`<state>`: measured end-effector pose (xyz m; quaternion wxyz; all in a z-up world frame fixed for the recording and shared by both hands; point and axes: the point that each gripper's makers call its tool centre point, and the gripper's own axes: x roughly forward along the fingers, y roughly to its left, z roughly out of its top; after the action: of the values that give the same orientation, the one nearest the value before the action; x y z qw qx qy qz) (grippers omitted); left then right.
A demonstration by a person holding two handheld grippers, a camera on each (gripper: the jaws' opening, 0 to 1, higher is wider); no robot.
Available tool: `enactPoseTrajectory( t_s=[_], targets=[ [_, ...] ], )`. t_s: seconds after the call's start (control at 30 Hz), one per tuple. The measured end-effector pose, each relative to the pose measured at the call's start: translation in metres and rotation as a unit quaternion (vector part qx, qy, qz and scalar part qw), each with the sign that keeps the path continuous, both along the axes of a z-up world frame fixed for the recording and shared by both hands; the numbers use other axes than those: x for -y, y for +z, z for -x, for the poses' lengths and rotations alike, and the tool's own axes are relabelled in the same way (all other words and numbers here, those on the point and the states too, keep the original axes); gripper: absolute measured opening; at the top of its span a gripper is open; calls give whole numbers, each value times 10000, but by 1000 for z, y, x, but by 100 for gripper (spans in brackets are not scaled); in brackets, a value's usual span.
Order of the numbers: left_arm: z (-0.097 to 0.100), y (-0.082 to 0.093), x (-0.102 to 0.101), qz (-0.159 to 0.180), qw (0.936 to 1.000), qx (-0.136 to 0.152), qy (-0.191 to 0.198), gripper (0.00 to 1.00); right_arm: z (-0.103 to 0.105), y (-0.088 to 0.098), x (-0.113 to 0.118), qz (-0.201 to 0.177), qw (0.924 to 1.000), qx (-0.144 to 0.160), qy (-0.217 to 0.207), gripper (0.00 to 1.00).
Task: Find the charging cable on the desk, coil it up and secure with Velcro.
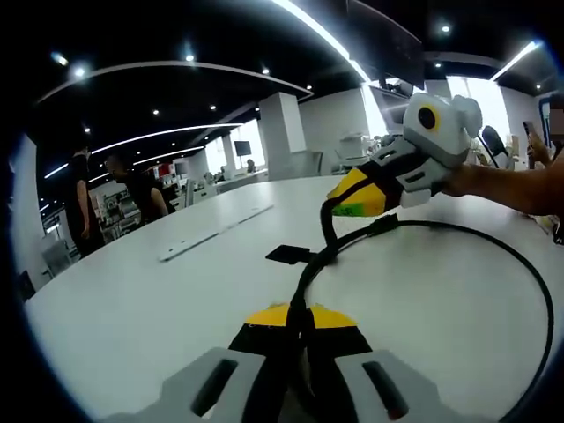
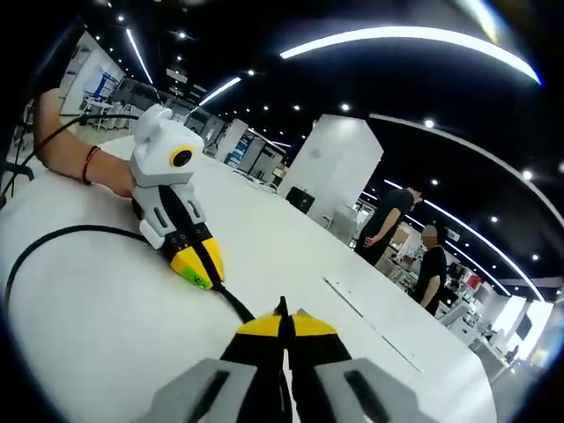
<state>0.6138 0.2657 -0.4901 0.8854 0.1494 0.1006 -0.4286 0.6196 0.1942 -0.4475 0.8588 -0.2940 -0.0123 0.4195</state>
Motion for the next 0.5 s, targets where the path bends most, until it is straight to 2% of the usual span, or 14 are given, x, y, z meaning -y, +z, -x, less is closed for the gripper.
enactPoseTrajectory(
  t_s=[0.5],
  targets=[
    [0, 0, 0, 10, 10000, -1, -1, 7, -12, -2, 1, -16, 9996, -262, -63, 3]
  ],
)
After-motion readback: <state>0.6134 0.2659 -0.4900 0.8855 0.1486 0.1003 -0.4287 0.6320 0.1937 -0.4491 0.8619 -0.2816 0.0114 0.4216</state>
